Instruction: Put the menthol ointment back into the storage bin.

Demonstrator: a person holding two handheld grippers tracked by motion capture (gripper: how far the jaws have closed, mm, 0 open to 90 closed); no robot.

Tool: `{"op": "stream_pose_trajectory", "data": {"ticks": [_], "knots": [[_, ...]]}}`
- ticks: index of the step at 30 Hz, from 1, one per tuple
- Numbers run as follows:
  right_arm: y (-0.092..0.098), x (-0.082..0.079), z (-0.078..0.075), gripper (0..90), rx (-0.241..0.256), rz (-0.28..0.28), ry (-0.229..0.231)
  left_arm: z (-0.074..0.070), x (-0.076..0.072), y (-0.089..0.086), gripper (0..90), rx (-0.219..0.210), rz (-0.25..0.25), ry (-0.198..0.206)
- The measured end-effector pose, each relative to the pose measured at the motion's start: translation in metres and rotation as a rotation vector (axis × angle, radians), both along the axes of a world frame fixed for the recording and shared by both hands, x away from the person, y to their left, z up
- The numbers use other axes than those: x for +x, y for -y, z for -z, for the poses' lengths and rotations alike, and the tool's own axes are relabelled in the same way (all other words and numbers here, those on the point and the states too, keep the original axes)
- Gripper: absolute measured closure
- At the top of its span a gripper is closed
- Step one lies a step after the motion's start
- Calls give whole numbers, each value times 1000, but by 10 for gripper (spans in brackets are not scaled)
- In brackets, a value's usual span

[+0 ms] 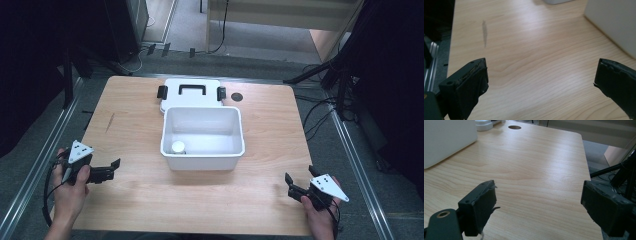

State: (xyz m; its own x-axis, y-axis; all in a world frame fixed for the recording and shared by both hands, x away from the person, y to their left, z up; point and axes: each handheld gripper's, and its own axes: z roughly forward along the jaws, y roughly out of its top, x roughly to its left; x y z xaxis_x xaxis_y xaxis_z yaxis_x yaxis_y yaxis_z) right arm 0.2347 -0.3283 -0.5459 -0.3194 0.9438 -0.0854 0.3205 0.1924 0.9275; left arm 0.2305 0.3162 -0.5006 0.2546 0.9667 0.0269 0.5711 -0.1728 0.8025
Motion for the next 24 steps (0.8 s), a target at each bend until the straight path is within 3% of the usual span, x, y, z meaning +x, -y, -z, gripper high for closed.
{"op": "stream_pose_trajectory", "data": {"ticks": [1,3,6,8,11,12,14,19,20,24], "knots": [[0,0,0,131,0,0,0,0,0,0,0,0,0,0],[0,0,0,131,-4,0,1,13,-7,-13,0,-18,-43,13],[0,0,0,131,-7,0,1,27,-14,-27,0,-2,-107,27],[0,0,0,131,-7,2,1,36,-17,-39,0,-13,-158,34],[0,0,0,131,-8,2,1,41,-20,-48,0,-7,-195,42],[0,0,0,131,-7,3,3,45,-25,-56,0,-27,-228,46],[0,0,0,131,-4,2,3,47,-29,-64,0,-70,-243,61],[0,0,0,131,-4,1,3,45,-35,-76,0,-97,-277,90],[0,0,0,131,-4,0,2,47,-36,-80,0,-131,-293,88],[0,0,0,132,-4,2,3,49,-38,-80,0,-142,-292,103]]}}
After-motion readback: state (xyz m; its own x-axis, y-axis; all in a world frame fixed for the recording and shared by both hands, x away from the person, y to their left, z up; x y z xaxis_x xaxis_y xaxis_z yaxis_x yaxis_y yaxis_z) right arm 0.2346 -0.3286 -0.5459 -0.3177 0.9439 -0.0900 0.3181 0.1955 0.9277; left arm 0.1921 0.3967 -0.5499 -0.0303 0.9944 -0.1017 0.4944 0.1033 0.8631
